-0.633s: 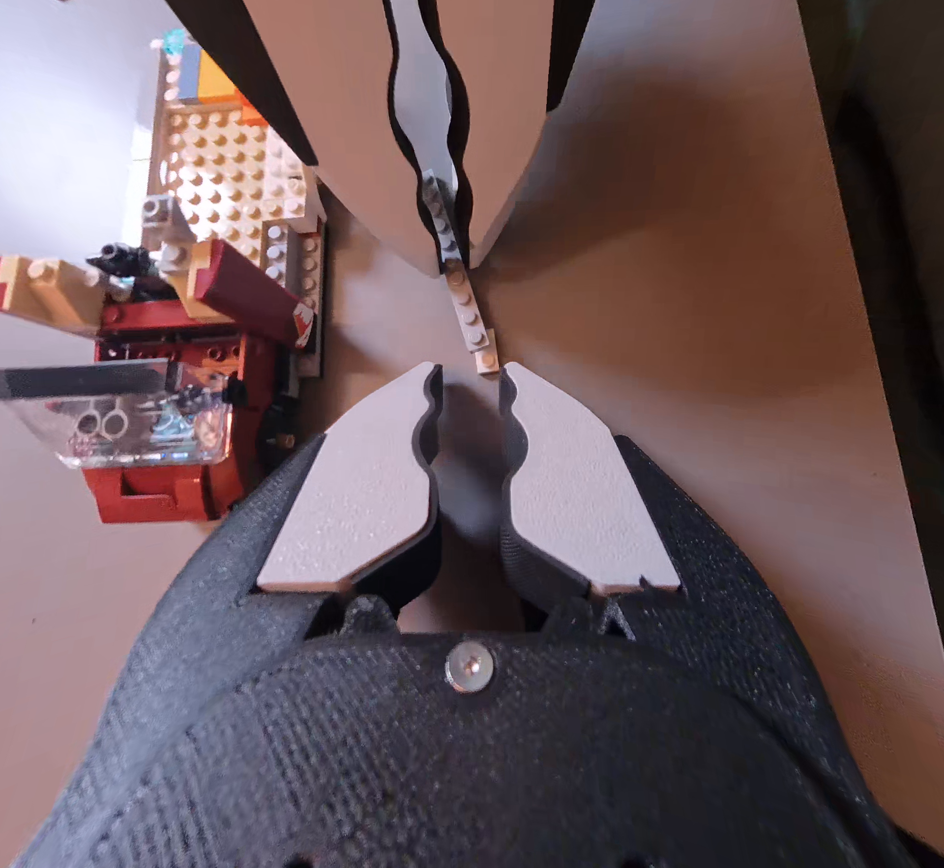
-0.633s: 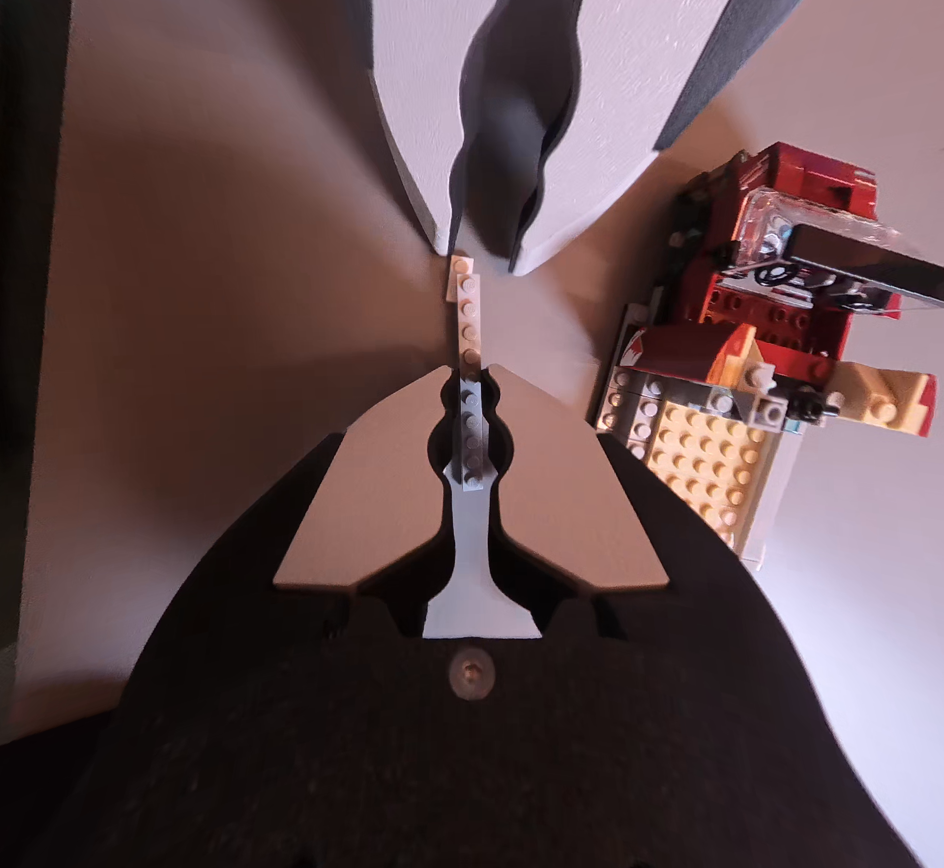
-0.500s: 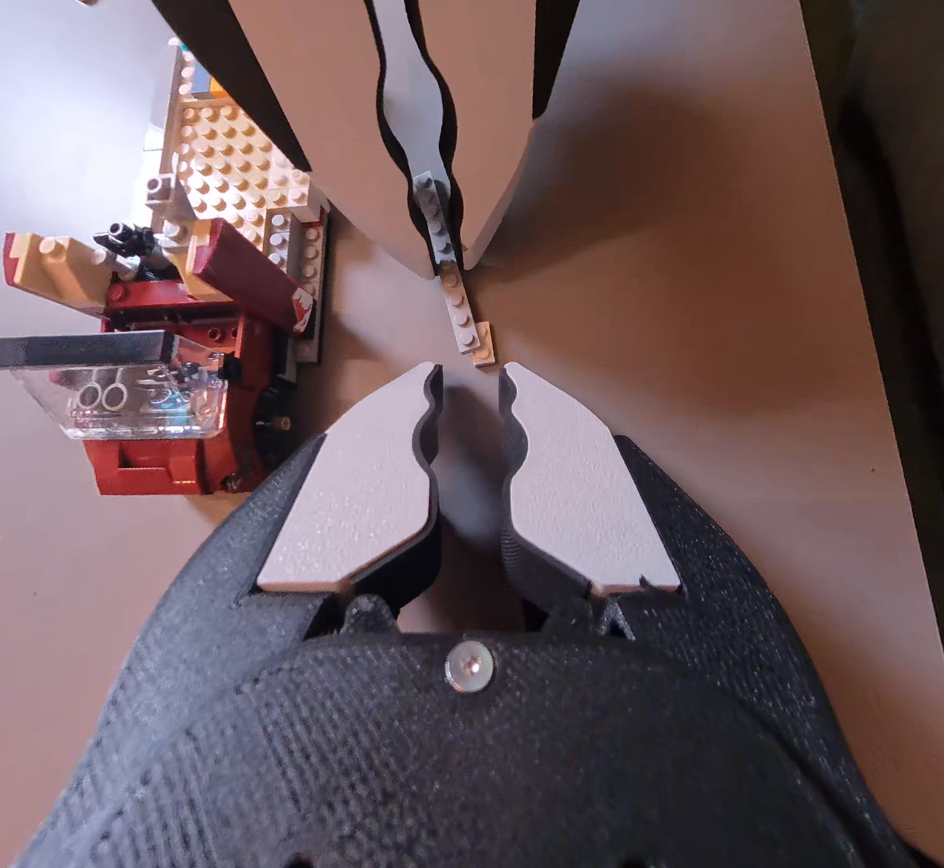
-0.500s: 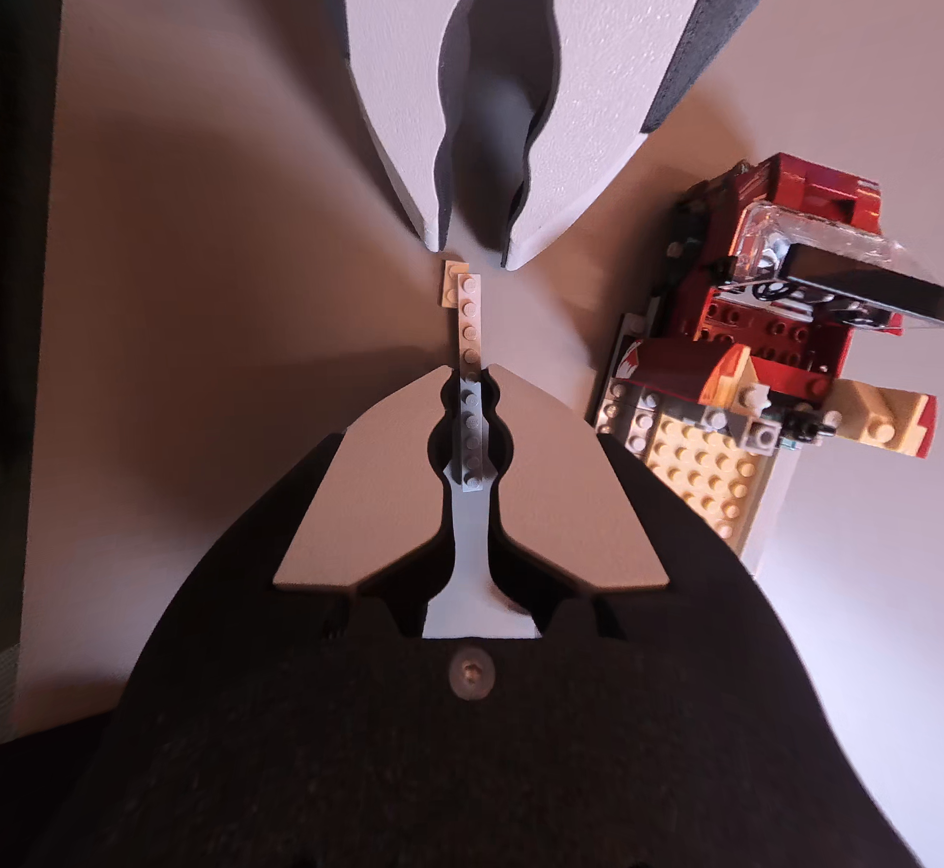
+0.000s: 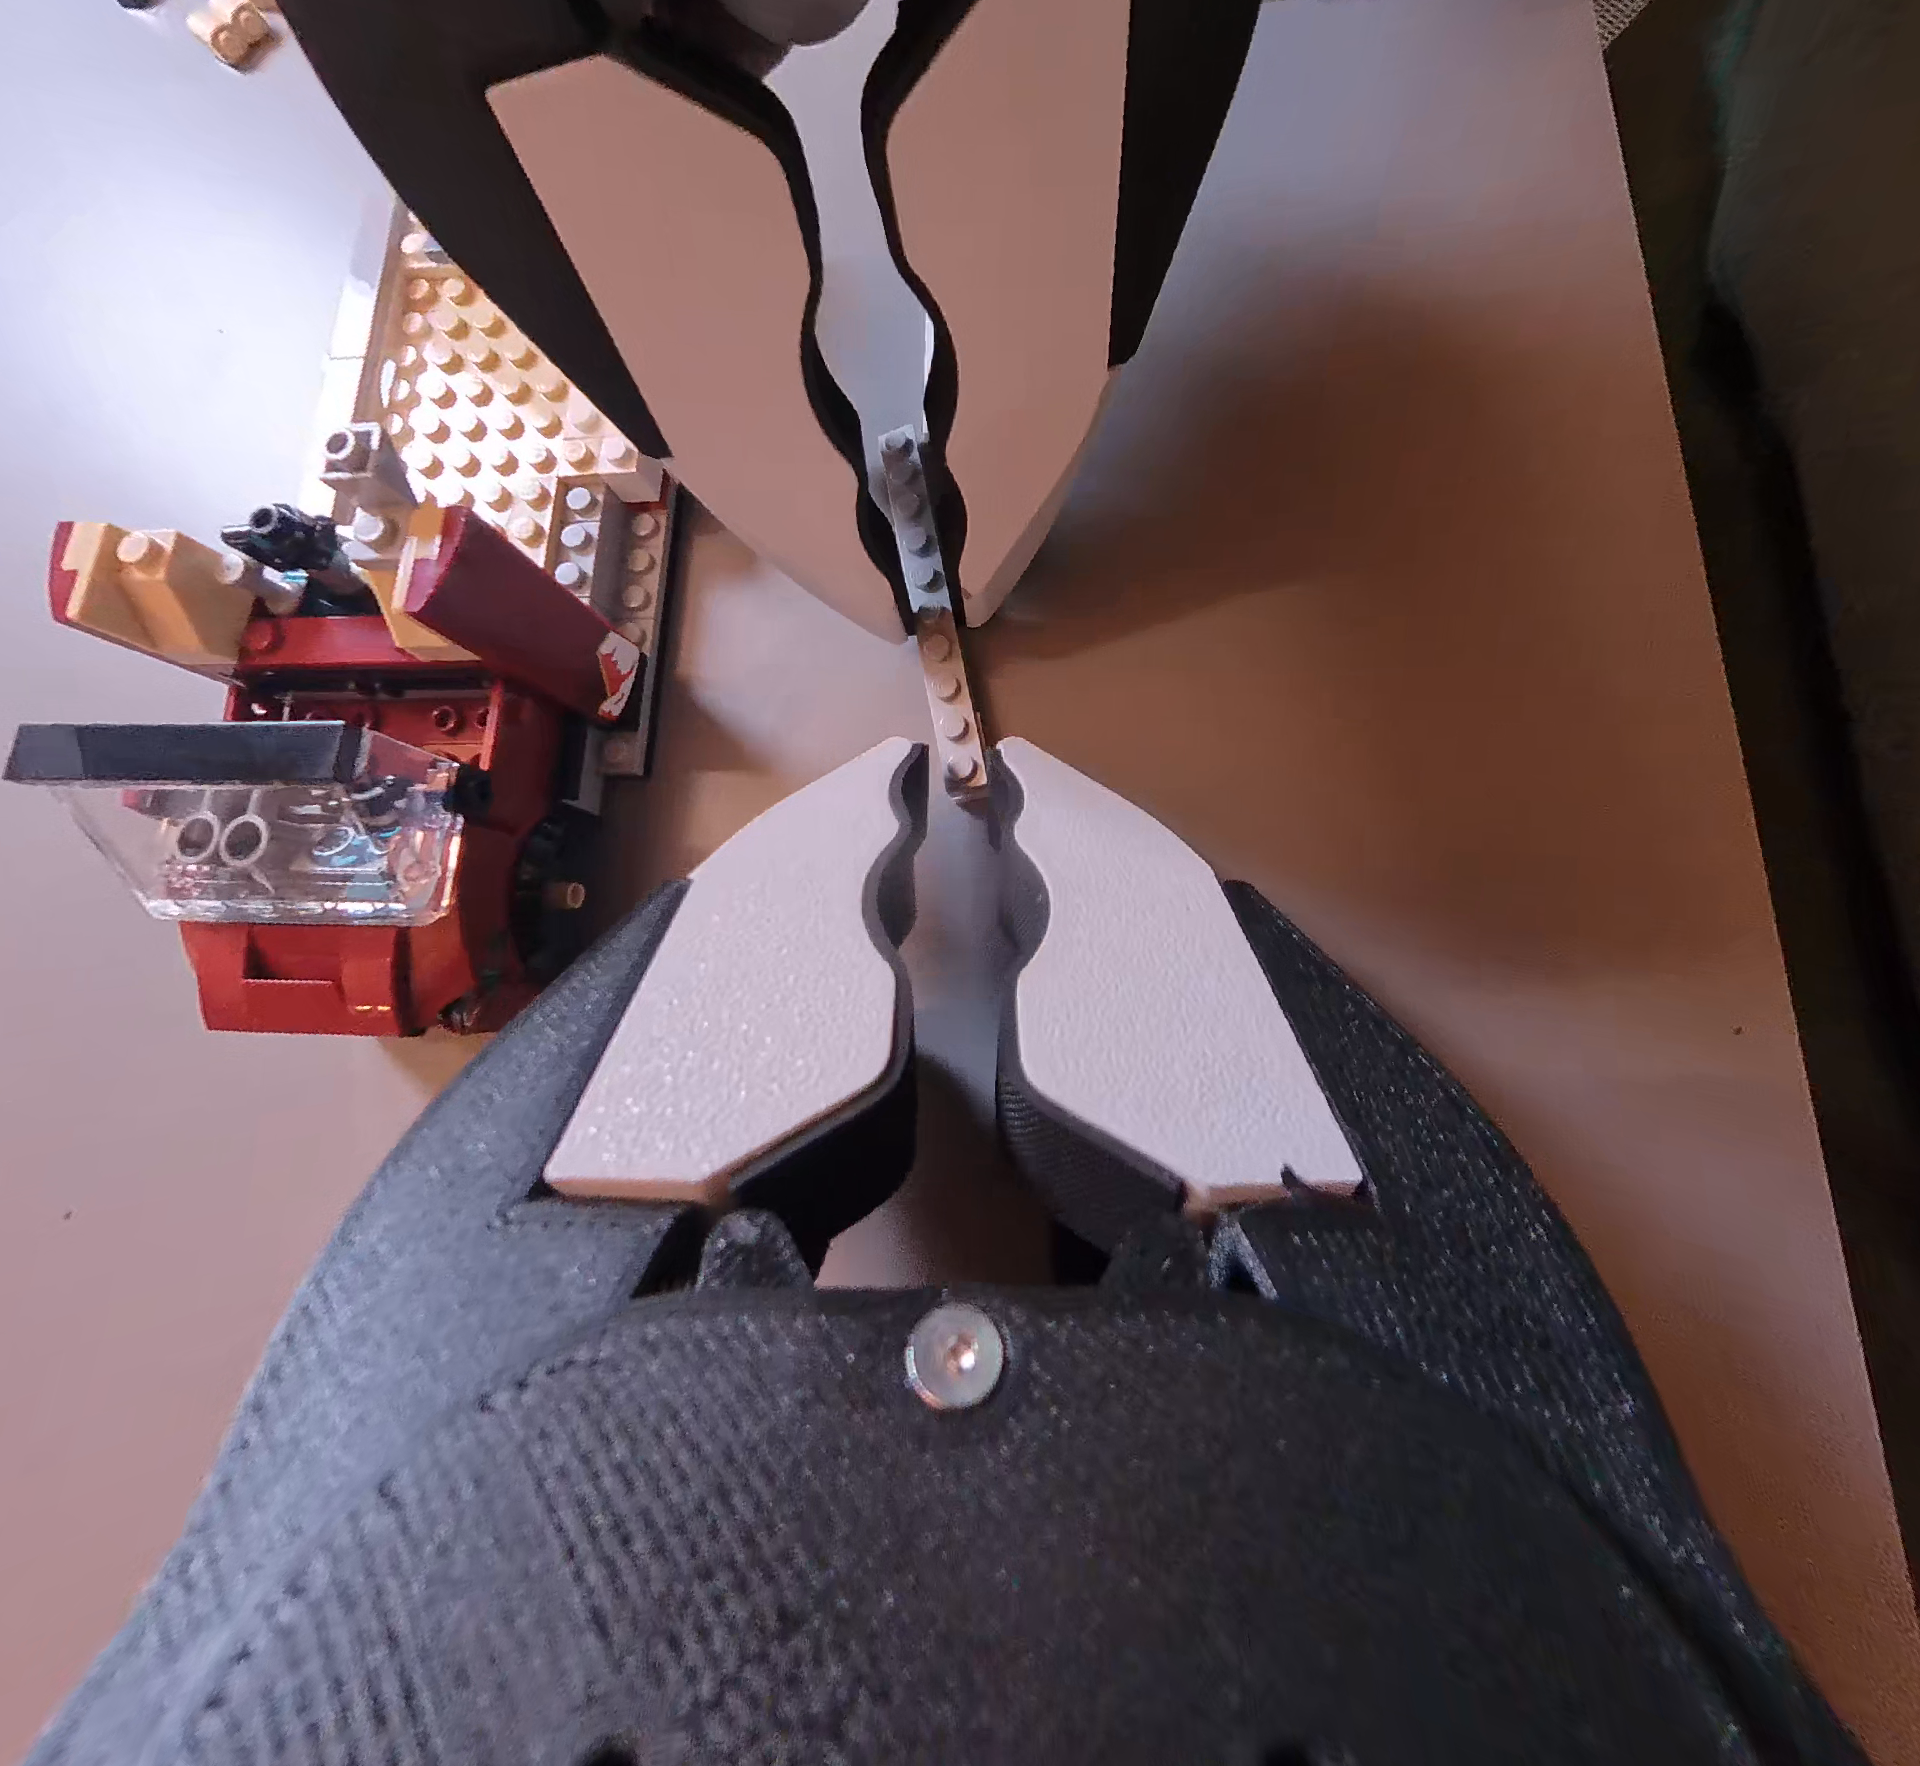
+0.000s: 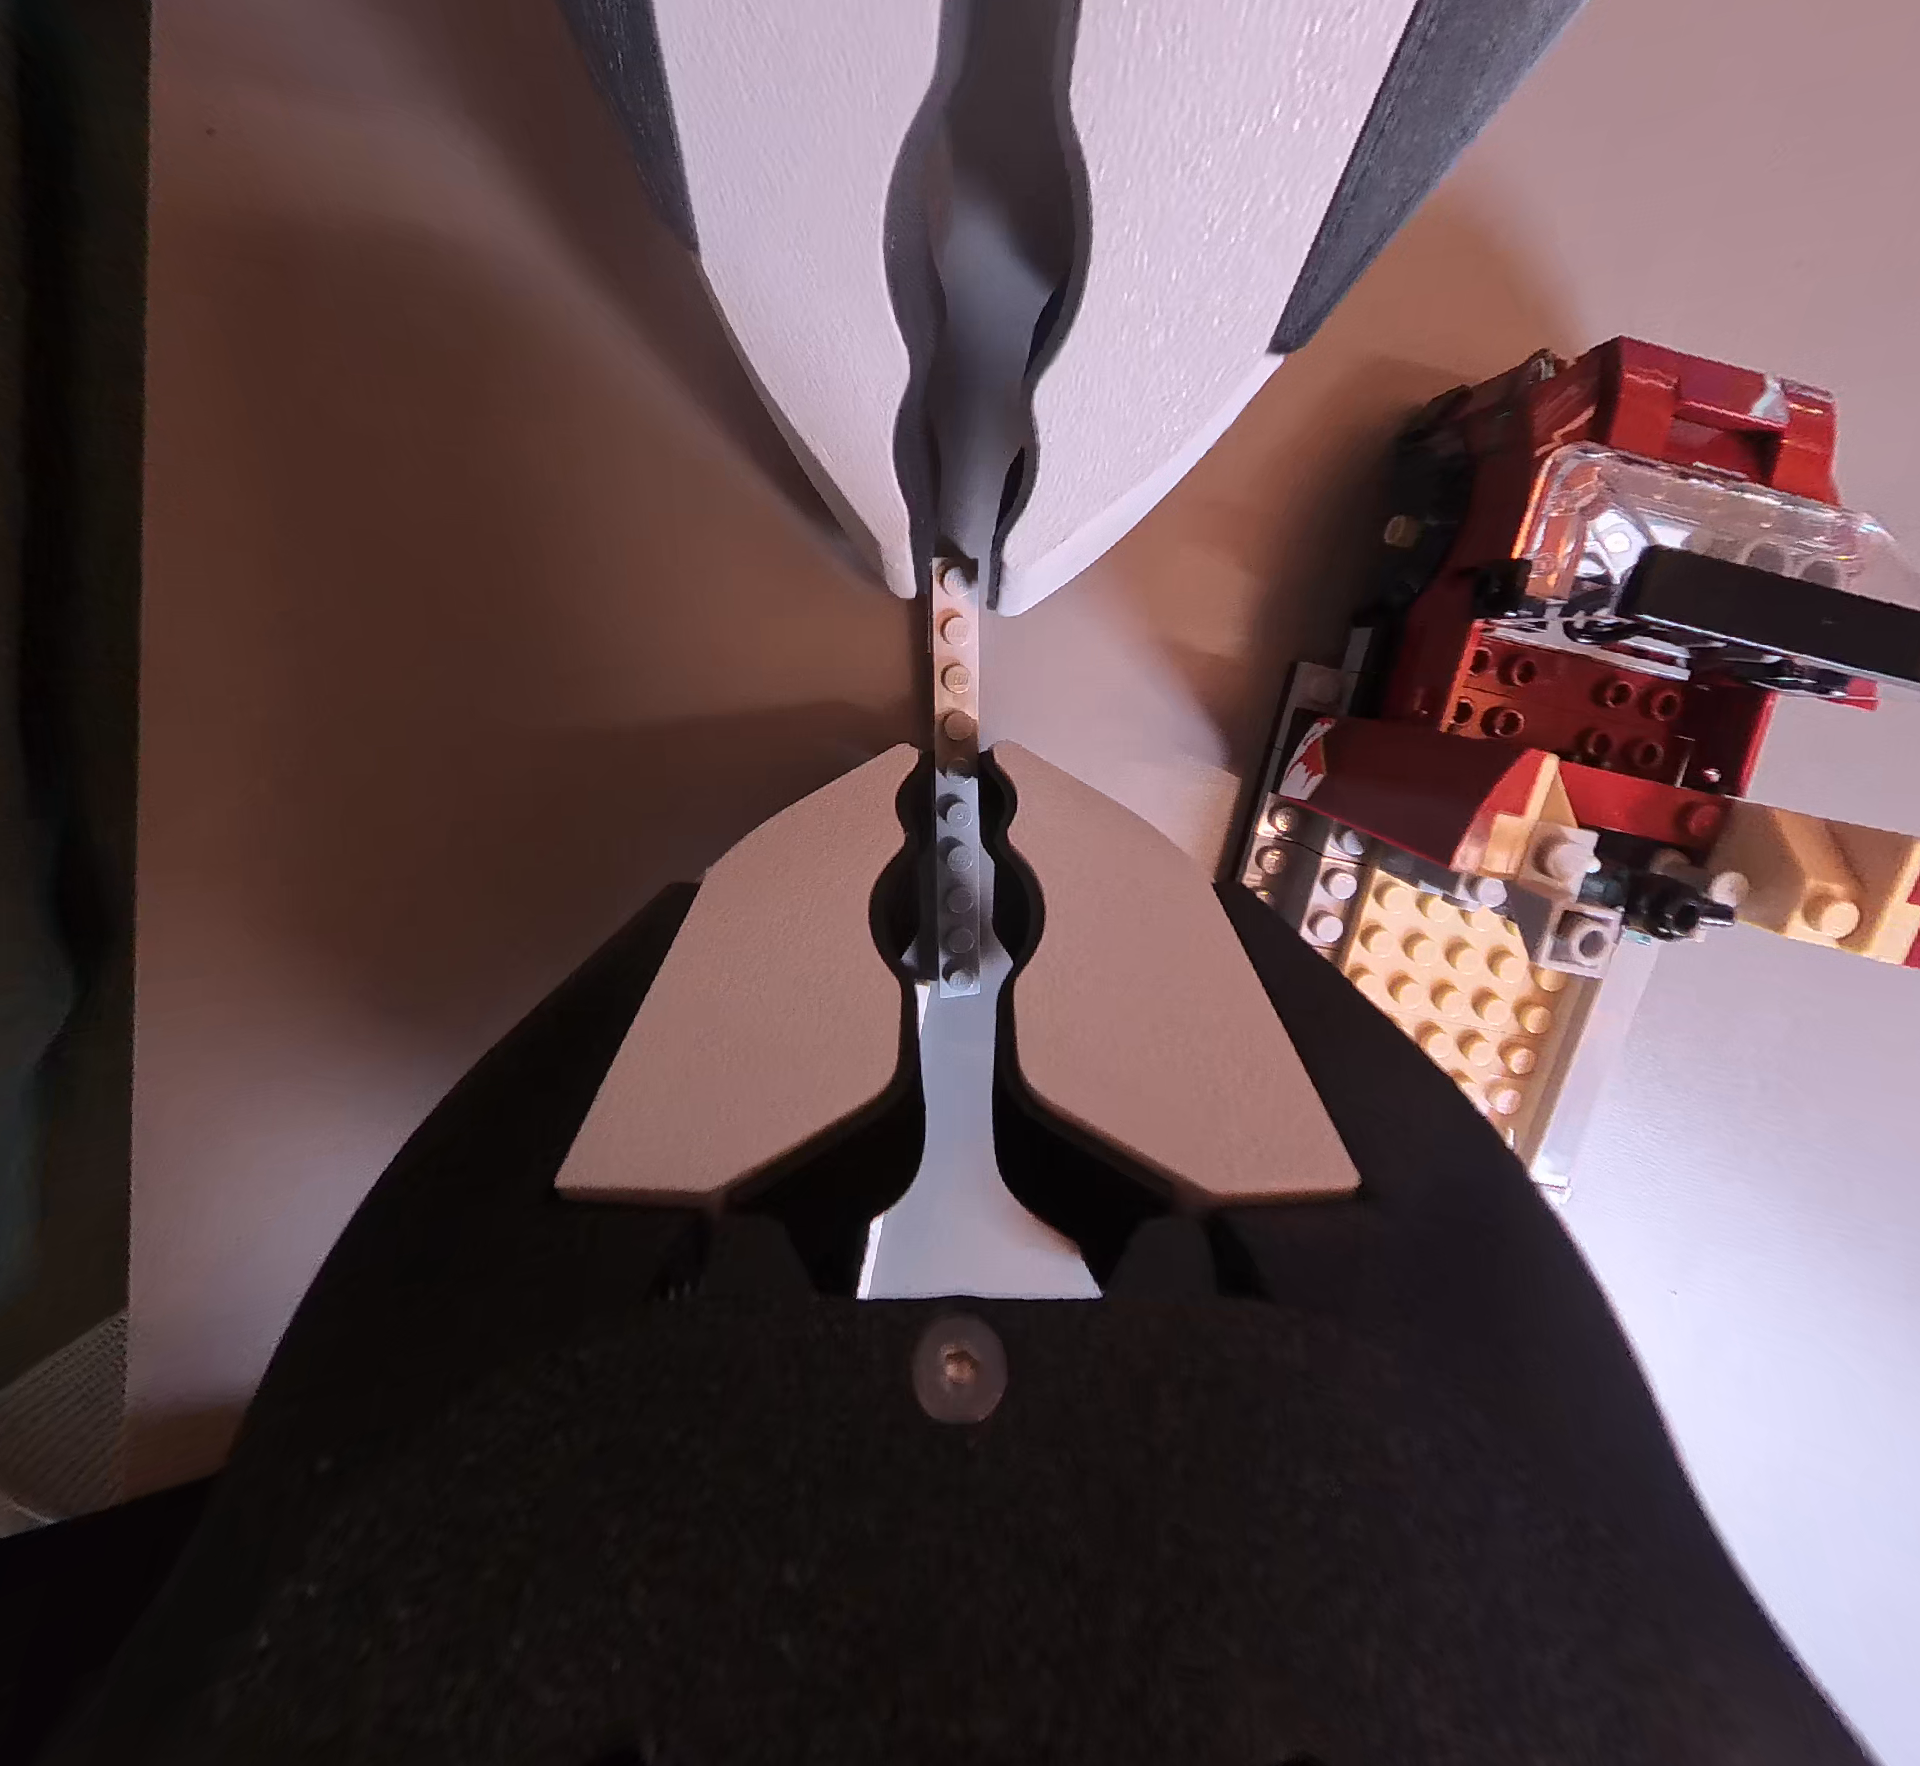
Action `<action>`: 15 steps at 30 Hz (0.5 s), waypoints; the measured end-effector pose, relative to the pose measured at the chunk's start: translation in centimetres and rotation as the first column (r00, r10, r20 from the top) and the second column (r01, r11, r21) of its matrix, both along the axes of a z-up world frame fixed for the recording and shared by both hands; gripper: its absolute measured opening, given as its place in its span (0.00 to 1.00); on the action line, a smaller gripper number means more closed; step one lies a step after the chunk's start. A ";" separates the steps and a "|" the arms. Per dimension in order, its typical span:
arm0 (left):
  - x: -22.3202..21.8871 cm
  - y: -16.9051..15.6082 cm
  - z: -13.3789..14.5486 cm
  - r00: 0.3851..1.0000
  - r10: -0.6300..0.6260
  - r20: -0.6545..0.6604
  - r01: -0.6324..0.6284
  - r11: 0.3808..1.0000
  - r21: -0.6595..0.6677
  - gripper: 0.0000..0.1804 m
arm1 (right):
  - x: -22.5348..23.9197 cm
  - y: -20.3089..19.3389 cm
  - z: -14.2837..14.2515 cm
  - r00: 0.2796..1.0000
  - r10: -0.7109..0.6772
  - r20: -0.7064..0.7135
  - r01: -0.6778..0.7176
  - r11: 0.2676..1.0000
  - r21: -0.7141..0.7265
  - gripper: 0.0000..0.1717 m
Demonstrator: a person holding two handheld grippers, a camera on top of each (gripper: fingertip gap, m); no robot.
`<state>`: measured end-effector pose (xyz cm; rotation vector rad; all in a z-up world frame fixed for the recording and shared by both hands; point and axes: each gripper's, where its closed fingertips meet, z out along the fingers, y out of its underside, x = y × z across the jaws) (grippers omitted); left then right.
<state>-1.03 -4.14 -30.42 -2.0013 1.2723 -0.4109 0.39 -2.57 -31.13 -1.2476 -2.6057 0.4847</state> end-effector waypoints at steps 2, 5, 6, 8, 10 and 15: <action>0.1 -0.1 -0.3 1.000 0.002 0.001 -0.002 1.000 -0.016 0.05 | 0.0 0.0 0.0 1.000 0.001 0.000 -0.001 1.000 0.004 0.05; 0.1 -0.1 -0.3 1.000 0.005 -0.002 -0.005 1.000 -0.021 0.05 | 0.0 -0.1 0.0 1.000 0.000 0.000 0.000 1.000 0.003 0.05; 0.1 -0.1 -0.3 1.000 0.007 -0.001 -0.007 1.000 -0.023 0.05 | 0.0 -0.1 0.0 1.000 -0.001 0.000 0.001 1.000 0.001 0.05; 0.0 -0.1 -0.4 1.000 0.010 -0.005 -0.010 1.000 -0.029 0.05 | 0.0 -0.2 0.0 1.000 0.001 0.000 -0.001 1.000 -0.008 0.05; 0.1 -0.1 -0.4 1.000 0.018 -0.016 -0.018 0.999 -0.028 0.05 | -0.1 -0.3 0.2 1.000 -0.002 -0.015 0.002 1.000 -0.019 0.06; 0.4 -0.1 -0.4 0.998 0.017 -0.058 -0.016 1.000 0.018 0.05 | -1.0 -1.3 1.0 0.997 -0.040 -0.070 0.031 0.992 -0.118 0.02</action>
